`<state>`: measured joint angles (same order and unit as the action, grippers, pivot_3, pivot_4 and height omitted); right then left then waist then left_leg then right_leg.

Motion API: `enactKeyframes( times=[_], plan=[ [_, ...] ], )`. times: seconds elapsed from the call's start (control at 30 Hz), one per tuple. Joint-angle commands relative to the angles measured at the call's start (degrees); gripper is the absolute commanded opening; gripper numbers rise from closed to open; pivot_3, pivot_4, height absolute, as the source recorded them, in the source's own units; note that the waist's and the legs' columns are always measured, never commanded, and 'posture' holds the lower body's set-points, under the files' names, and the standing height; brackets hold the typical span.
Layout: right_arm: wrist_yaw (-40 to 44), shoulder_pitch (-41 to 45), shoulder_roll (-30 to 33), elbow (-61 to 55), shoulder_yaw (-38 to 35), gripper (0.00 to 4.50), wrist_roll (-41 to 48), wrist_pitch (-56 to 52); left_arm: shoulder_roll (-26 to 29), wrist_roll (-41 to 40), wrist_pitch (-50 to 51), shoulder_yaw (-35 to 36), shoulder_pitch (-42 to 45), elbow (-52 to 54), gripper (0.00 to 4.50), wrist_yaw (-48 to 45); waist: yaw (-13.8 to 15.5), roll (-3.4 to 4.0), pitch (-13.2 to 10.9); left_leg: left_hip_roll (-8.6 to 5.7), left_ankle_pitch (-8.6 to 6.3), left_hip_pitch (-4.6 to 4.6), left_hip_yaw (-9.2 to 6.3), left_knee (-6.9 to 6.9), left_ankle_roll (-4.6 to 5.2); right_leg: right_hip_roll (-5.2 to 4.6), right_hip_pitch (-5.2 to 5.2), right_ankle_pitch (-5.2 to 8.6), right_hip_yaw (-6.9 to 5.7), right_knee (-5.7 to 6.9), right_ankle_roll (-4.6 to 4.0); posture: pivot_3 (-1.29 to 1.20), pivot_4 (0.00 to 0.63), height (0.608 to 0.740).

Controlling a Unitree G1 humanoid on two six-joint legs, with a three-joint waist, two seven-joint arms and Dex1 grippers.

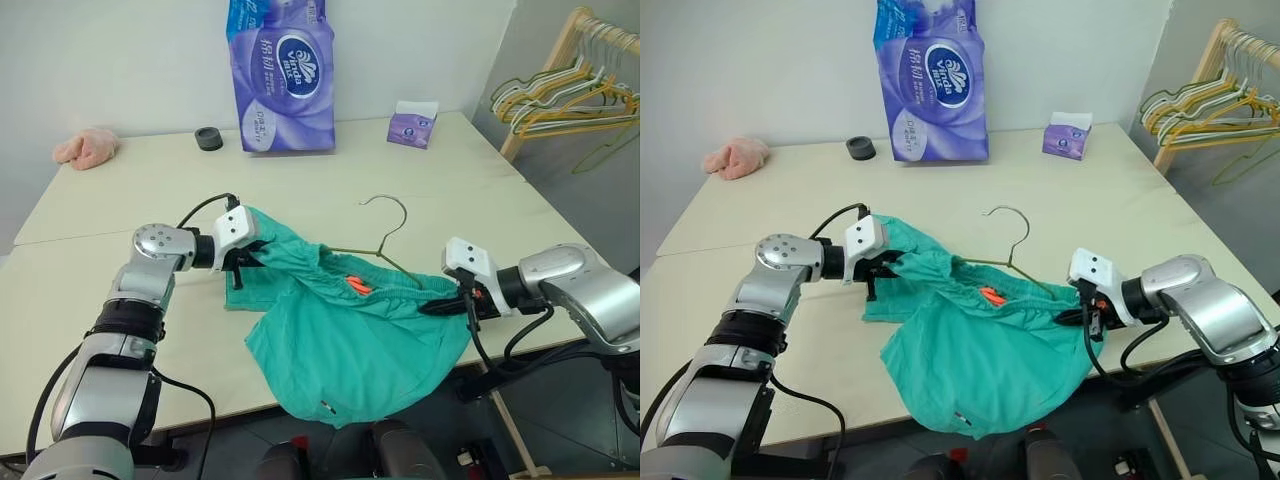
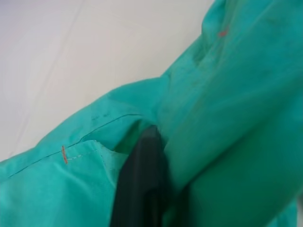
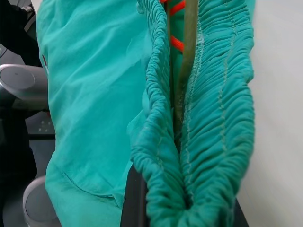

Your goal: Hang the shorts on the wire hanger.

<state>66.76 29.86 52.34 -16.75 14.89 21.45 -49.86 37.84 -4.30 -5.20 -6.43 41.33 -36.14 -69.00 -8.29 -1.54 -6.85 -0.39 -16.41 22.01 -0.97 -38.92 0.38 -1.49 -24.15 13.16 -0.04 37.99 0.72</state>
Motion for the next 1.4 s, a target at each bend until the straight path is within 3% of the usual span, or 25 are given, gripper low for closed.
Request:
enactKeyframes(
  times=[0.03, 0.27, 0.4, 0.5, 0.63, 0.77, 0.83, 1.03, 1.13, 1.33, 1.4],
  plan=[
    [-1.73, 0.50, -0.84, -1.95, -2.92, 0.00, 1.83, -1.52, 0.45, -0.46, -1.18, 2.40, -0.76, 2.48, 2.08, 3.11, 0.00, 0.00, 0.00, 0.00, 0.00, 0.00, 0.00, 0.00, 0.00, -0.01, 0.00, 0.00, 0.01, 0.00, 0.00, -0.25, 0.096, 0.740],
    [-10.60, -2.48, -6.30, -2.30, -9.34, 0.00, 5.90, -10.06, 5.73, -4.64, 3.84, 10.12, -5.99, 6.26, 2.08, 7.15, -0.15, 0.00, 0.00, 0.04, 0.00, 0.00, -0.04, 0.04, -0.01, -0.02, -0.01, 0.00, 0.00, 0.01, 0.00, -0.25, 0.095, 0.740],
    [-15.95, -6.71, -8.24, -3.47, -14.25, 0.00, 7.49, -14.26, 5.72, -14.52, 18.93, 11.80, -11.31, 22.02, 2.08, 2.82, 0.42, 0.00, 0.00, 0.00, -0.02, 0.03, -0.03, 0.03, -0.05, -0.12, 0.00, 0.00, 0.00, 0.00, 0.00, -0.25, 0.097, 0.740],
    [-21.47, -10.91, -10.09, -4.33, -20.30, 0.00, 8.99, -21.00, 3.71, -24.29, 32.78, 9.75, -12.45, 35.27, 2.08, 0.94, 0.98, -0.01, 0.01, -0.10, -0.02, 0.05, -0.05, -0.05, -0.06, -0.24, 0.09, 0.01, -0.06, -0.03, 0.02, -0.28, 0.103, 0.740],
    [-28.12, -14.26, -13.25, -7.11, -29.34, 0.00, 10.27, -30.68, 1.86, -32.11, 43.23, 6.40, -11.51, 44.99, 2.08, -1.00, 0.47, 0.02, -0.01, -0.15, -0.03, 0.03, 0.02, -0.10, -0.06, -0.26, 0.12, 0.02, 0.03, 0.00, 0.05, -0.31, 0.111, 0.740],
    [-34.23, -17.87, -17.82, -11.76, -44.18, 0.00, 8.20, -41.55, -2.71, -35.92, 46.76, 1.44, -7.14, 48.15, 2.08, -2.86, -0.04, 0.13, -0.06, -0.08, -0.03, -0.02, 0.06, -0.03, -0.05, 0.15, 0.10, 0.04, 0.13, 0.01, 0.07, -0.36, 0.122, 0.740],
    [-36.00, -19.77, -18.38, -13.27, -47.84, 0.00, 8.29, -42.55, -4.25, -36.41, 47.09, 0.52, -5.80, 48.03, 2.08, -2.99, -0.57, 0.15, -0.08, -0.09, -0.04, -0.01, 0.09, -0.03, -0.04, 0.23, 0.10, 0.05, 0.18, -0.01, 0.09, -0.38, 0.127, 0.740],
    [-39.59, -24.45, -16.75, -17.15, -58.73, 0.00, 7.40, -42.64, -12.13, -27.67, 37.99, -3.94, 0.26, 41.55, 2.08, 1.27, -2.98, 0.57, -0.31, -0.12, -0.11, -0.08, 0.27, 0.01, 0.09, 0.32, 0.11, 0.27, 0.39, -0.03, 0.42, -0.45, 0.150, 0.740],
    [-41.24, -21.98, -13.17, -15.60, -62.27, 0.00, 5.95, -42.64, -14.88, -23.28, 33.61, -6.05, 3.29, 38.45, 2.62, 2.47, -4.65, 0.85, -0.51, -0.13, -0.29, -0.13, 0.57, 0.01, 0.38, 0.35, 0.13, 0.29, 0.68, -0.04, 0.46, -0.46, 0.162, 0.740],
    [-43.48, -18.34, -5.35, -9.27, -65.68, 0.00, 5.52, -42.64, -20.54, -17.45, 30.75, -7.15, 7.87, 36.69, 4.44, 10.07, -7.65, 0.90, -1.02, -0.14, -0.66, -0.12, 1.04, 0.03, 1.03, 0.34, 0.15, 0.35, 1.08, -0.21, 0.52, -0.47, 0.180, 0.740],
    [-44.28, -15.79, -1.32, -5.35, -65.87, 0.00, 4.64, -42.64, -23.33, -17.27, 31.47, -6.11, 10.42, 35.62, 4.48, 13.57, -8.21, 0.97, -1.33, -0.14, -0.72, -0.11, 1.09, 0.03, 1.13, 0.34, 0.15, 0.47, 1.14, -0.23, 0.73, -0.47, 0.186, 0.740]
  ],
)
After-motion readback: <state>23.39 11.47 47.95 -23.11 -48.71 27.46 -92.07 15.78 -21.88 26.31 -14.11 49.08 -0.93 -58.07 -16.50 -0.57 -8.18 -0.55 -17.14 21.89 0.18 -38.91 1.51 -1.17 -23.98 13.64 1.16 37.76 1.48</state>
